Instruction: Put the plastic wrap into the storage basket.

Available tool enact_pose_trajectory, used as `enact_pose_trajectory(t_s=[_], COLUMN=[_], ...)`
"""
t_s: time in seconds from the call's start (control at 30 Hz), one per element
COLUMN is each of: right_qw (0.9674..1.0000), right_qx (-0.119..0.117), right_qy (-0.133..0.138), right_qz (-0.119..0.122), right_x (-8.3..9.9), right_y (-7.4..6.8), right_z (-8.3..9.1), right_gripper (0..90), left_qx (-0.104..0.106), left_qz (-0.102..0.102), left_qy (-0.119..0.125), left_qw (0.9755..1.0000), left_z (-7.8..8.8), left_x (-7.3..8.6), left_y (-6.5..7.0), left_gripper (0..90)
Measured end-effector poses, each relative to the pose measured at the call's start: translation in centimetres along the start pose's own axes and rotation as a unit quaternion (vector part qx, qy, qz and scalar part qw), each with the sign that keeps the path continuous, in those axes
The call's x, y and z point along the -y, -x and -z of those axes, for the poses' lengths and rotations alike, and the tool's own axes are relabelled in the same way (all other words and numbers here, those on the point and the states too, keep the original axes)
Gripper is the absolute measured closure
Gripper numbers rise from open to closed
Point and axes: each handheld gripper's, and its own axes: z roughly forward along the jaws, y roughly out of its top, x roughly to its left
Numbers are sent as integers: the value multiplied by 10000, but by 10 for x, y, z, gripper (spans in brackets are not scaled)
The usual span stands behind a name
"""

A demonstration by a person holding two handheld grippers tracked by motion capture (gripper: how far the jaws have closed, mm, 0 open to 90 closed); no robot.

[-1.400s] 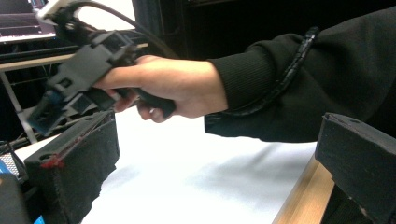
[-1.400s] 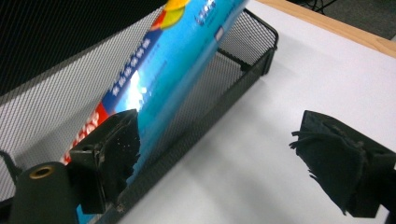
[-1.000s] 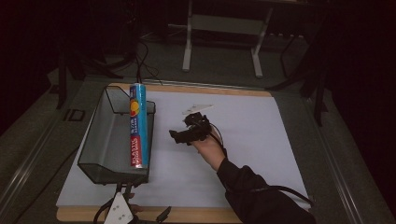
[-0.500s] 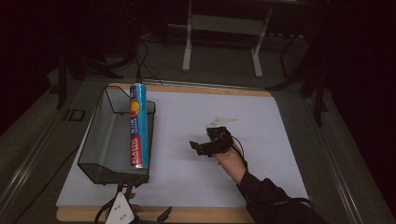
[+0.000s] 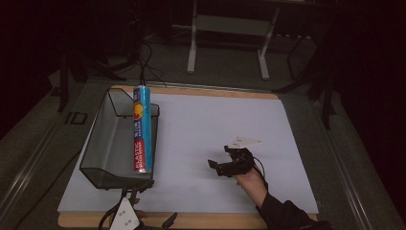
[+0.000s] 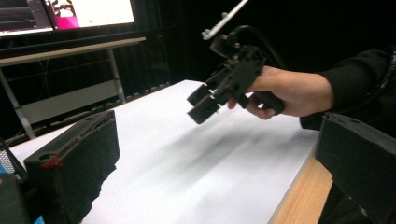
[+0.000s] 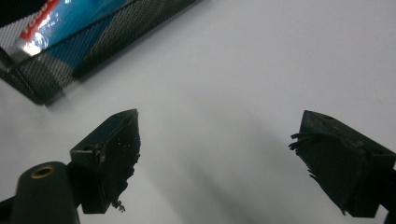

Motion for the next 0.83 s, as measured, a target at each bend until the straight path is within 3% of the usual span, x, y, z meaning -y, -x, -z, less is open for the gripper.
enact_pose_trajectory(t_s=[0.43,0.53,0.83], right_qw=[9999,10000,9998], right_qx=[-37,15,85], right_qy=[33,90,107], right_qz=[-99,-29,130], right_x=[25,28,30], right_y=[2,1,-1], right_z=[28,33,28], right_gripper=[135,135,135], left_qx=[14,29,56], left_qz=[-13,-21,-22], left_qy=[5,13,-1], left_qw=[10000,10000,10000], left_z=[1,1,1], left_x=[0,-1,0], left_y=[0,1,2], left_gripper=[6,6,6])
